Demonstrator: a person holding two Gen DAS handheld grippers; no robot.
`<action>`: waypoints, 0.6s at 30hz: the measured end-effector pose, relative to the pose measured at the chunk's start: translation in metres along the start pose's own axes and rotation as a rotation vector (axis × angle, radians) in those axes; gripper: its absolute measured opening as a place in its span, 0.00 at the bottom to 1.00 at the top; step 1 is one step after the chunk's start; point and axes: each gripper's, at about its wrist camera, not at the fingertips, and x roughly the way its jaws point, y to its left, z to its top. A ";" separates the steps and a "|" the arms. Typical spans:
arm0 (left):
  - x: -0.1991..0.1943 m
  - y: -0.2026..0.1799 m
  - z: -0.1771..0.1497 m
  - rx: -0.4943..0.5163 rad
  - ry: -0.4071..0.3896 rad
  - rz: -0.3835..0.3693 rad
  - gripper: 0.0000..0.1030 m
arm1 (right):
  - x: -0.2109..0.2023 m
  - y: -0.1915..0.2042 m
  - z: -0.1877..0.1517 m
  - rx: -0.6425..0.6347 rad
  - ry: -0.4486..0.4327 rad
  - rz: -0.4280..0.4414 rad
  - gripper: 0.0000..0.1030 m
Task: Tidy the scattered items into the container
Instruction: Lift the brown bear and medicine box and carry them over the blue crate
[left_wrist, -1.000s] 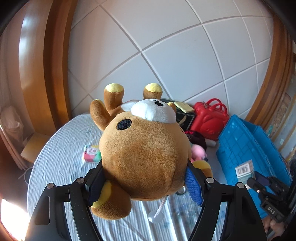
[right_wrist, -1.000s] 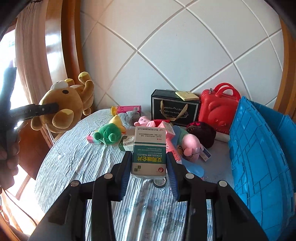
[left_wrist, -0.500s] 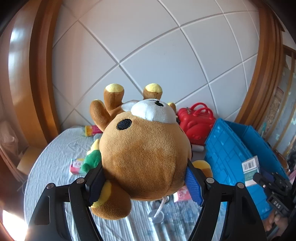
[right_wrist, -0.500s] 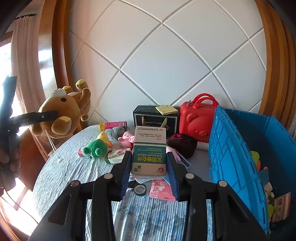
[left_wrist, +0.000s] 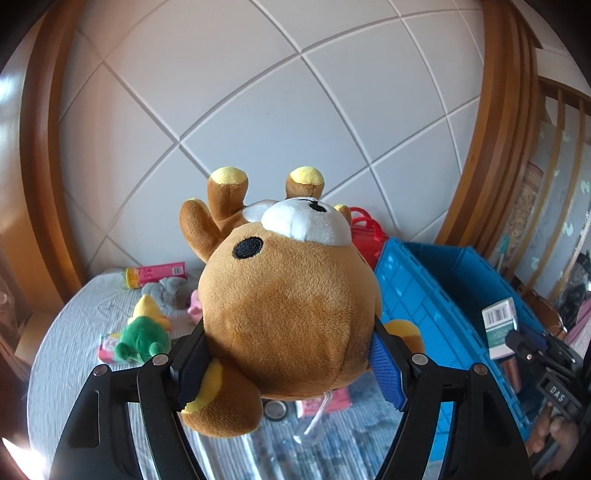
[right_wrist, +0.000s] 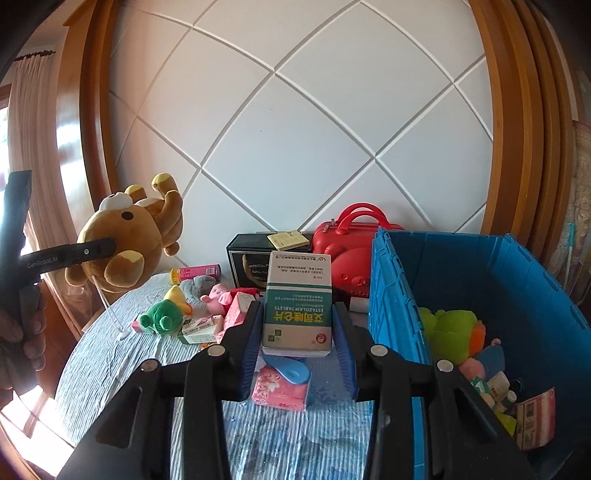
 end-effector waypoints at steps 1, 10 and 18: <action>0.001 -0.007 0.001 0.007 0.000 -0.008 0.73 | -0.003 -0.006 0.000 0.007 -0.002 -0.008 0.35; 0.022 -0.075 0.009 0.054 0.016 -0.087 0.73 | -0.031 -0.061 -0.006 0.053 -0.014 -0.080 0.35; 0.044 -0.144 0.009 0.121 0.038 -0.184 0.74 | -0.053 -0.107 -0.022 0.119 -0.005 -0.160 0.35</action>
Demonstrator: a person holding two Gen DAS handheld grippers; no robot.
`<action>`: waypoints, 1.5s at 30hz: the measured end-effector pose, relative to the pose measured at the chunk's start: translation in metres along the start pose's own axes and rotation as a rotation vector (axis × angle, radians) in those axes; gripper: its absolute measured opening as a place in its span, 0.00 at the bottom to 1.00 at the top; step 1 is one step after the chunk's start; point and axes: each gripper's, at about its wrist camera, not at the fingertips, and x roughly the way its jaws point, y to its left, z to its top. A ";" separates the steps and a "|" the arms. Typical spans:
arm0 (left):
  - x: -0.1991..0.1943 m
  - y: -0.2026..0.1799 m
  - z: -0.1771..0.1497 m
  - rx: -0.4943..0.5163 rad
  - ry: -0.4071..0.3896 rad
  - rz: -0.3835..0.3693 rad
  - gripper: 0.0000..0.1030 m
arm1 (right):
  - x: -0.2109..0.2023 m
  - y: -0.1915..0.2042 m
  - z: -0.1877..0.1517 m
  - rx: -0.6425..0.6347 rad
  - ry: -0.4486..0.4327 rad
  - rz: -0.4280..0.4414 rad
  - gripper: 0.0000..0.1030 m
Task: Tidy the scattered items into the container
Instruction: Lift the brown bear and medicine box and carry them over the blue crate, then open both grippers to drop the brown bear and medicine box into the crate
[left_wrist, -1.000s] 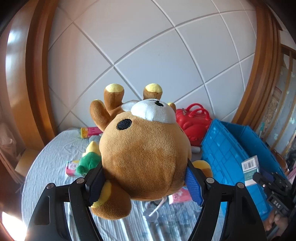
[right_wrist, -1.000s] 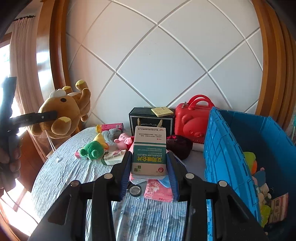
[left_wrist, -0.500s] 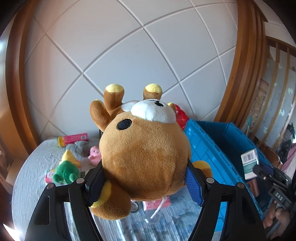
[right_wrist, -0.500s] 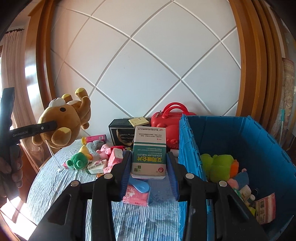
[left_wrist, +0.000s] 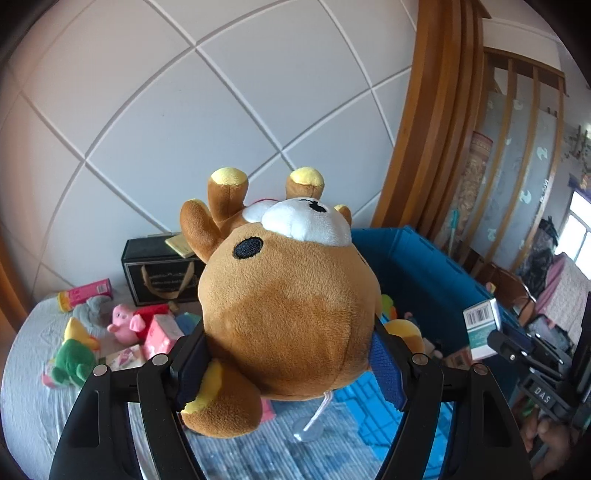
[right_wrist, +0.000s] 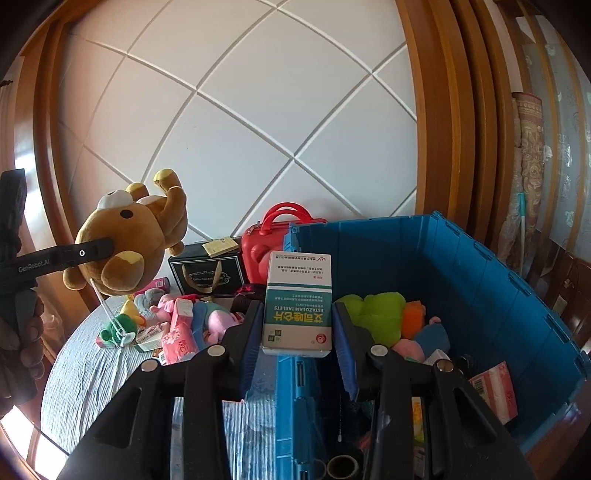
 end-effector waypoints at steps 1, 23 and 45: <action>0.004 -0.008 0.001 0.009 0.004 -0.012 0.74 | -0.001 -0.006 -0.001 0.008 0.003 -0.010 0.35; 0.084 -0.148 0.013 0.148 0.071 -0.215 0.74 | -0.011 -0.112 -0.023 0.141 0.032 -0.165 0.35; 0.129 -0.207 0.026 0.203 0.100 -0.267 0.74 | -0.003 -0.155 -0.027 0.197 0.037 -0.224 0.35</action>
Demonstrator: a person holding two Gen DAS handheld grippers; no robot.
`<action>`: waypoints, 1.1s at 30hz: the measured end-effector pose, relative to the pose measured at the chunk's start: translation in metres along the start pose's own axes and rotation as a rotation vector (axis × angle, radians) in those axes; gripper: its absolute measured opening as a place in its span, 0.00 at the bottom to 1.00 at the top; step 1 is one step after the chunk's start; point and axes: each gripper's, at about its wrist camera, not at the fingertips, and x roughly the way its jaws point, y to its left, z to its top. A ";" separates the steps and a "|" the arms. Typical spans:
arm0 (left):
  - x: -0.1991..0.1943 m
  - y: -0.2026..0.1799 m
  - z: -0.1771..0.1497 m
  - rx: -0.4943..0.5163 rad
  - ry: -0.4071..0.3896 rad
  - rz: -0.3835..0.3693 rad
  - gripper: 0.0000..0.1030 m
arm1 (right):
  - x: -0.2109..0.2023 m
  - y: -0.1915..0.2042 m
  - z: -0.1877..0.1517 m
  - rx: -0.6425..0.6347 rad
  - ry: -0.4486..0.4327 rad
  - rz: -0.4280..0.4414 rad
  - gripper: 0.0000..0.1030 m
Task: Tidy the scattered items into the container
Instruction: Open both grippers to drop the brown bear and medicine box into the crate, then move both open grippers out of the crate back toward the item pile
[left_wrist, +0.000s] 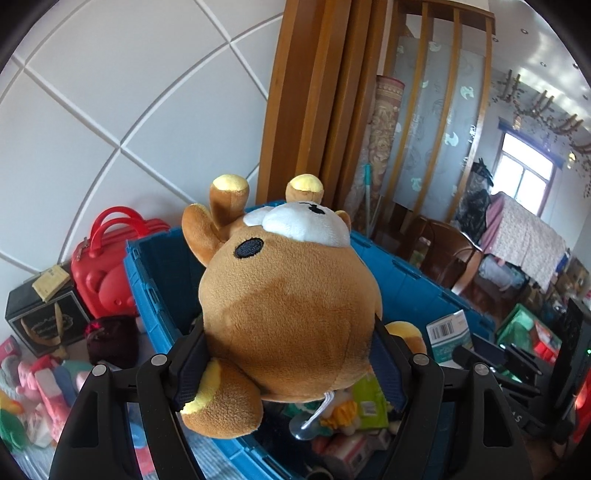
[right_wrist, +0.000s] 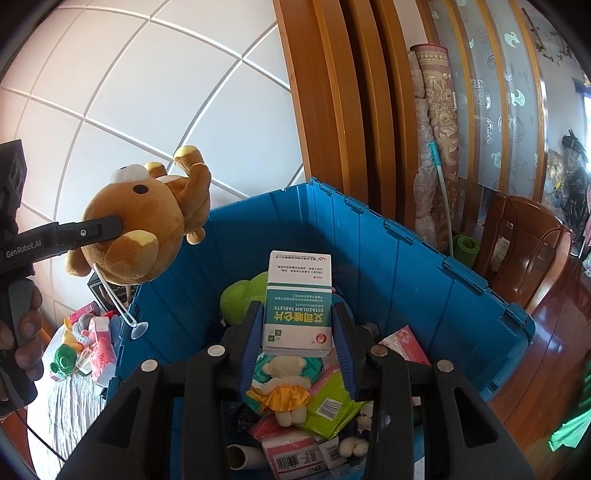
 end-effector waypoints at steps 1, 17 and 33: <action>0.001 0.000 0.000 -0.003 0.002 0.001 0.75 | 0.001 0.000 0.000 0.001 0.001 0.000 0.35; -0.004 0.007 0.011 -0.017 -0.050 -0.048 0.99 | 0.009 0.007 0.007 -0.023 -0.030 -0.002 1.00; -0.038 0.040 -0.006 -0.093 -0.066 0.015 0.99 | 0.003 0.032 0.011 -0.056 -0.044 0.068 1.00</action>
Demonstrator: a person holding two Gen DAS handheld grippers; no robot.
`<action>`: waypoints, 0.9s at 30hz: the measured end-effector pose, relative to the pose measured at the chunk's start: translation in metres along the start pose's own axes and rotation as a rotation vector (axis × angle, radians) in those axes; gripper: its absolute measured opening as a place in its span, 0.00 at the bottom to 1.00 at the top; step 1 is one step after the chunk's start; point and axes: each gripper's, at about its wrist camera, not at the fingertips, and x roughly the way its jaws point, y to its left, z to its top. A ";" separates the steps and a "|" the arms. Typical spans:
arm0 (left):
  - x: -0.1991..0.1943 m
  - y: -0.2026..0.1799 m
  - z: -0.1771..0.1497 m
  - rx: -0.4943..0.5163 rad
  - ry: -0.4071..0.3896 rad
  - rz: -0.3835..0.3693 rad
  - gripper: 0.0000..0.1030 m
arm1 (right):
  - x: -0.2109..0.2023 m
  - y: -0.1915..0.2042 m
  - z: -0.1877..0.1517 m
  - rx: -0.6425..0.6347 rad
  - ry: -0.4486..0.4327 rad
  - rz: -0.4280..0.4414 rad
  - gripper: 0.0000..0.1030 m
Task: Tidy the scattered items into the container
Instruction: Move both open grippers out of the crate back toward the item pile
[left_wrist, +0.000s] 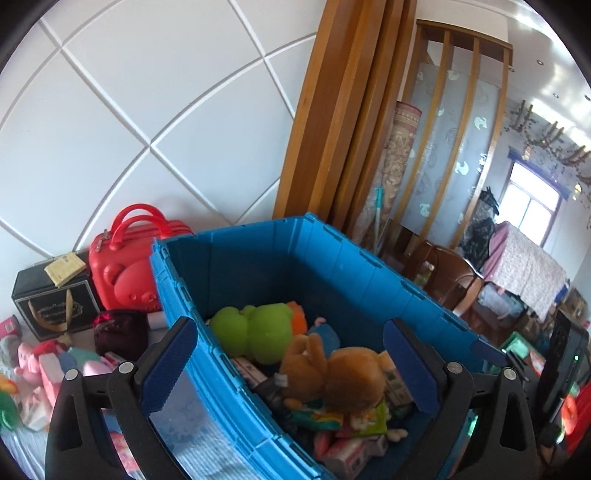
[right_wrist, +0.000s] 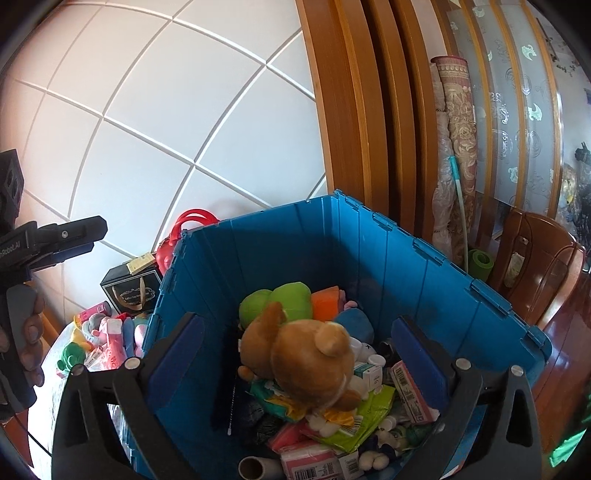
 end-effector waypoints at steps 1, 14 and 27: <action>-0.004 0.003 0.000 -0.003 -0.003 0.006 0.99 | 0.000 0.004 0.001 -0.004 -0.002 0.007 1.00; -0.075 0.062 -0.023 -0.072 -0.037 0.128 0.99 | 0.003 0.067 0.002 -0.077 -0.002 0.107 1.00; -0.138 0.116 -0.045 -0.128 -0.071 0.215 0.99 | 0.003 0.137 -0.004 -0.151 -0.001 0.204 1.00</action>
